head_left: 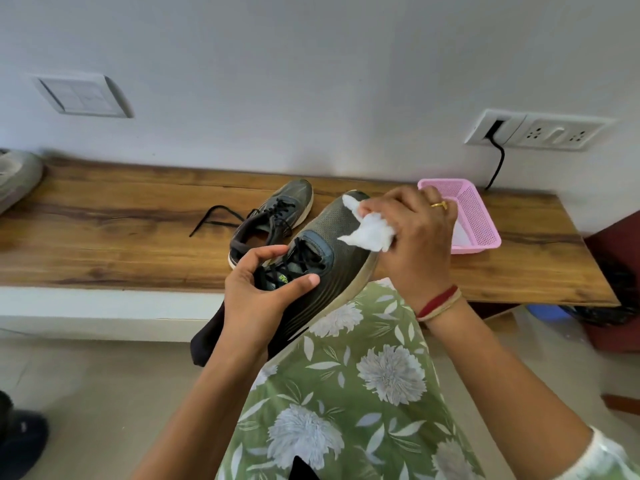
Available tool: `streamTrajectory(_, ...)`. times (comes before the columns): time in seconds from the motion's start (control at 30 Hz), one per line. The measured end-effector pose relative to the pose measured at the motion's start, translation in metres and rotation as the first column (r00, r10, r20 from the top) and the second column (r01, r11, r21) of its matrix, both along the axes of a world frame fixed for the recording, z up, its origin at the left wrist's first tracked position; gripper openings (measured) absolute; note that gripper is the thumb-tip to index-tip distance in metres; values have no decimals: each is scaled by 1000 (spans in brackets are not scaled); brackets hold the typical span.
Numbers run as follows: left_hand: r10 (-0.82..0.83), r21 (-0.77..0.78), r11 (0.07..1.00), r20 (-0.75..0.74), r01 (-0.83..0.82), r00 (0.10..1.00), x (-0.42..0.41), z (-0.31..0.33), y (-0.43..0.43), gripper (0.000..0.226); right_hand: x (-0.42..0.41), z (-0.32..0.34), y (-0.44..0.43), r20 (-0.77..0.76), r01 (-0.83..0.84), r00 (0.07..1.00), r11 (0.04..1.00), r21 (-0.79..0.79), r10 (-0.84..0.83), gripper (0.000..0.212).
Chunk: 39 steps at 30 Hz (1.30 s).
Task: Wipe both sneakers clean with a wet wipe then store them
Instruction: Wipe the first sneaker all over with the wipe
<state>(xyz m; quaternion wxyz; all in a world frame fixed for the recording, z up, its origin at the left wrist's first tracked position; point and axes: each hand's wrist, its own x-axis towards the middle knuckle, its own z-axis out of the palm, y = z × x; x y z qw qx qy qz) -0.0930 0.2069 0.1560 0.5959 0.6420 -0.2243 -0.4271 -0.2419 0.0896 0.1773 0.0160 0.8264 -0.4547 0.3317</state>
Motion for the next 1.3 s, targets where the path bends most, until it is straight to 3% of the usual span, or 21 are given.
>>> streamTrajectory(0.07, 14, -8, 1000, -18, -15, 1000, 0, 1, 1, 50, 6, -6, 15, 24, -80, 997, 996, 36, 79, 23)
streamTrajectory(0.17, 16, -5, 1000, 1, -16, 1000, 3, -2, 4, 50, 5, -19, 33, -74, -188, 979, 982, 35, 190, 14)
streamTrajectory(0.33, 16, -8, 1000, 83, -15, 996, 2, -4, 10, 47, 0, -6, 3, 42, -14, 999, 1000, 25, 13, 21)
streamTrajectory(0.4, 19, -14, 1000, 79, -18, 997, 2, -3, 9, 48, 5, -10, 14, 107, -50, 993, 997, 50, 45, 23)
streamTrajectory(0.5, 26, -16, 1000, 34, -25, 999, 4, -4, 9, 49, 6, -26, 38, 13, -172, 985, 985, 14, 172, 17)
streamTrajectory(0.57, 26, -9, 1000, 23, -25, 999, 4, -4, 10, 49, 2, -23, 29, -6, -148, 989, 989, 7, 148, 20)
streamTrajectory(0.67, 31, -10, 999, 0, -31, 1000, 2, -5, 11, 49, 0, -11, 6, 143, -32, 989, 999, 43, 26, 20)
streamTrajectory(0.73, 32, -13, 999, -8, -32, 999, 2, -4, 10, 49, 2, -12, 11, 199, -77, 978, 996, 44, 67, 18)
streamTrajectory(0.87, 19, -7, 1000, 22, -18, 1000, 7, -3, 8, 48, 3, -26, 32, 17, -220, 975, 975, -5, 221, 14)
streamTrajectory(1.03, 26, -13, 1000, 20, -25, 999, 5, -3, 7, 47, 3, -15, 10, 238, -77, 970, 995, 65, 59, 17)
streamTrajectory(1.13, 25, -7, 1000, 23, -25, 999, 8, -3, 6, 47, 6, -28, 33, 94, -203, 976, 978, 46, 198, 14)
streamTrajectory(1.2, 14, -5, 1000, 30, -14, 999, 9, -3, 8, 46, 1, -27, 27, 36, -200, 979, 979, 41, 198, 17)
streamTrajectory(1.3, 15, -11, 1000, 38, -15, 999, 6, -3, 8, 45, 1, -18, 6, 190, -67, 980, 995, 71, 53, 21)
